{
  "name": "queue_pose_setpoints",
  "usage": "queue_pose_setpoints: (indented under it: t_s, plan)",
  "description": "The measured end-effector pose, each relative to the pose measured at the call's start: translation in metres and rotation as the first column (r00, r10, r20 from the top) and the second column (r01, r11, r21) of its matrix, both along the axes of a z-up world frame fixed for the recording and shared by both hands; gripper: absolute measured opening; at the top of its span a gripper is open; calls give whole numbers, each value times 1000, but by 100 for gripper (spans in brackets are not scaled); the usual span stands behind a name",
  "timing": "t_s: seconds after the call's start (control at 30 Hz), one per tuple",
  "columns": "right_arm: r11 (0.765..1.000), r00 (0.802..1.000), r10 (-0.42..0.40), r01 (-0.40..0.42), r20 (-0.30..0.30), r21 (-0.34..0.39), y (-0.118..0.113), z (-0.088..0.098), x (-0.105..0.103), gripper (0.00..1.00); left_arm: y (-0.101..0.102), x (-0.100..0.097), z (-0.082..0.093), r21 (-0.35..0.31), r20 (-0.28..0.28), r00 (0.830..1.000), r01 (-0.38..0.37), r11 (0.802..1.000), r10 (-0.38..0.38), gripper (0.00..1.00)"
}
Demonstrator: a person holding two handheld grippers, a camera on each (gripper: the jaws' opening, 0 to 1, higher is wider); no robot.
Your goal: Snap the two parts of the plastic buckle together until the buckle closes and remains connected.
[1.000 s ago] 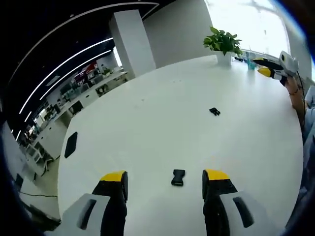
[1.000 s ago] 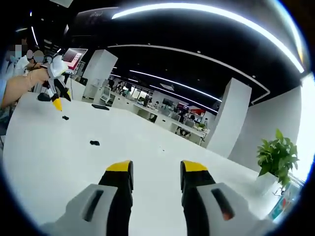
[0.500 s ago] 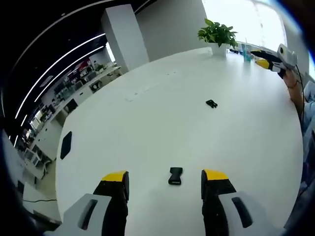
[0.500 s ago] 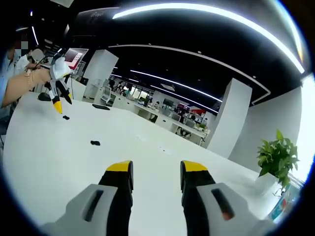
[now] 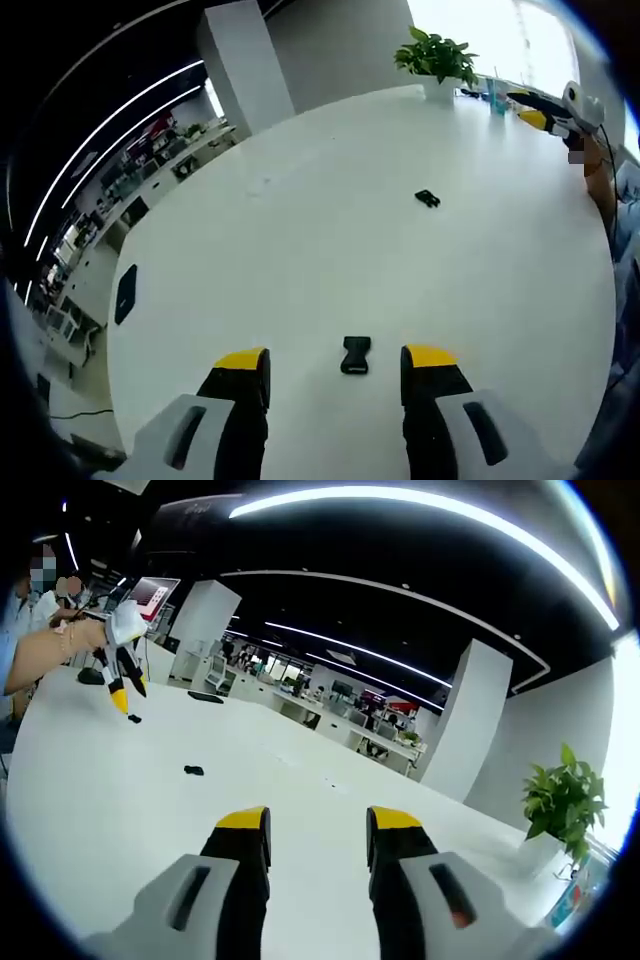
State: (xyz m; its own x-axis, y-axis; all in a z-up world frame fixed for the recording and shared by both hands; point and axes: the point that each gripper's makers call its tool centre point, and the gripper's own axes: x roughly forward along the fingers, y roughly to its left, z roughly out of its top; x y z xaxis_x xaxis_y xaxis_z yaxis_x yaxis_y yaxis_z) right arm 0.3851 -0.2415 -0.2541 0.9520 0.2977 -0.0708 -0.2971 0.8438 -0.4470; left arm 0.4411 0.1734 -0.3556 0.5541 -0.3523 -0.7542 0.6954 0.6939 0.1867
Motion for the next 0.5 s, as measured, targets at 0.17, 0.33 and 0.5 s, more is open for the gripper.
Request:
queue_pose_setpoints:
  t_s: [0.17, 0.33, 0.5]
  plan:
    - [1000, 1000, -1, 1, 1, -1, 0, 0, 0, 39, -3, 0, -3, -1, -17, 1000, 22, 1000, -22, 44]
    - [1000, 1000, 1, -1, 0, -1, 0, 0, 0, 39, -3, 3, -6, -4, -37, 998, 42, 999, -42, 40]
    - [1000, 1000, 3, -3, -1, -2, 1, 0, 0, 39, 1, 6, -7, 3, -53, 998, 39, 999, -39, 40]
